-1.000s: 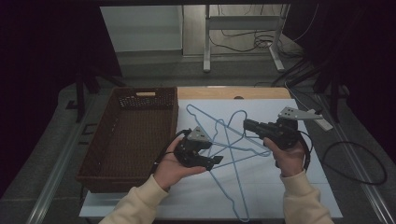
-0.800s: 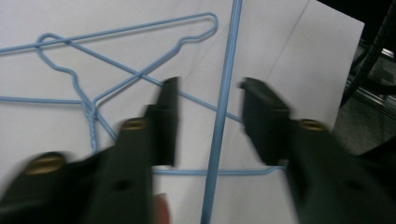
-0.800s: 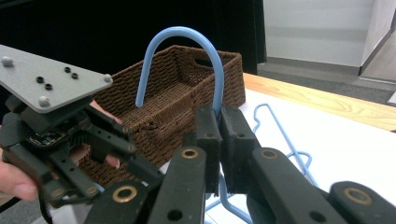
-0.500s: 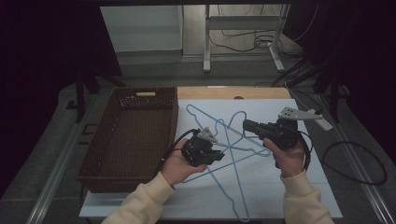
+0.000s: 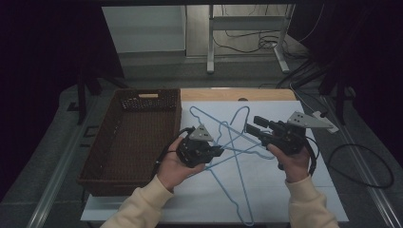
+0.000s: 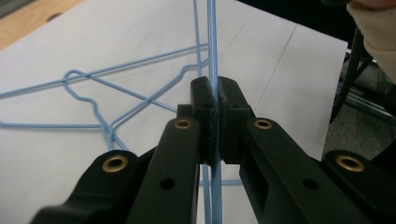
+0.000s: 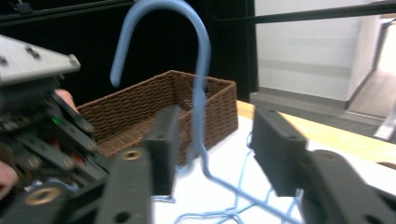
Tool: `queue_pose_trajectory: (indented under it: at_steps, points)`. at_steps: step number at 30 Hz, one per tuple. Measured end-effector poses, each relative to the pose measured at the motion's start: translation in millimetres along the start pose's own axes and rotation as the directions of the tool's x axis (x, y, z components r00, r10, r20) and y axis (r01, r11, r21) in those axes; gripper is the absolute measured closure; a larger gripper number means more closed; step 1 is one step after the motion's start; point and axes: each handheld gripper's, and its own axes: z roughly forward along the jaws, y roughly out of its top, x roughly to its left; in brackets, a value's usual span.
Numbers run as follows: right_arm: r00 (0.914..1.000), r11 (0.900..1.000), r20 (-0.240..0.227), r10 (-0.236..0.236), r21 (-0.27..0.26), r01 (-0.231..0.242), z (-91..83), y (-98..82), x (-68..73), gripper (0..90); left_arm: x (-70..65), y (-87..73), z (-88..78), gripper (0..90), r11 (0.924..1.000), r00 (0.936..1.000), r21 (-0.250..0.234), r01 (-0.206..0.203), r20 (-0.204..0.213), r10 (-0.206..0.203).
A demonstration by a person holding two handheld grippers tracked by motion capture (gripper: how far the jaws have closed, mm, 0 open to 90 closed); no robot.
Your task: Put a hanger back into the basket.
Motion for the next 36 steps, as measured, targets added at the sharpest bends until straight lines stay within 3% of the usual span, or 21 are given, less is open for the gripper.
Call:
queue_pose_trajectory:
  at_steps: [6,10,18,22,27,36]
  points:
    - [0.9984,0.998,0.04,-0.039,0.042,0.038,-11.2,-17.4,-2.6,36.1,10.2,-4.3,-19.8,87.0,0.9991,0.9994,-0.036,0.02,-0.029,-0.021]
    - [0.9969,0.996,0.067,-0.041,0.078,0.036,-17.4,-34.1,-8.2,32.5,18.6,-9.0,-33.5,87.0,0.9971,0.9985,-0.067,0.036,-0.039,-0.039]
    - [0.994,0.99,0.097,-0.051,0.136,0.038,-24.9,-67.3,-20.2,29.0,36.1,-23.6,-63.2,86.9,0.9884,0.9944,-0.133,0.073,-0.066,-0.083]
    - [0.9931,0.988,0.108,-0.046,0.152,0.029,-26.3,-73.7,-24.4,28.5,42.9,-31.4,-76.4,86.9,0.9841,0.9911,-0.152,0.092,-0.082,-0.105]
    - [0.9918,0.985,0.124,-0.031,0.17,0.01,-28.5,-81.2,-29.7,28.4,54.3,-46.5,-103.3,86.9,0.9742,0.9838,-0.194,0.115,-0.113,-0.139]
    - [0.9919,0.979,0.126,-0.014,0.204,-0.012,-28.6,-91.2,-35.1,28.5,76.1,-74.8,-151.0,86.9,0.9529,0.9648,-0.266,0.146,-0.175,-0.196]
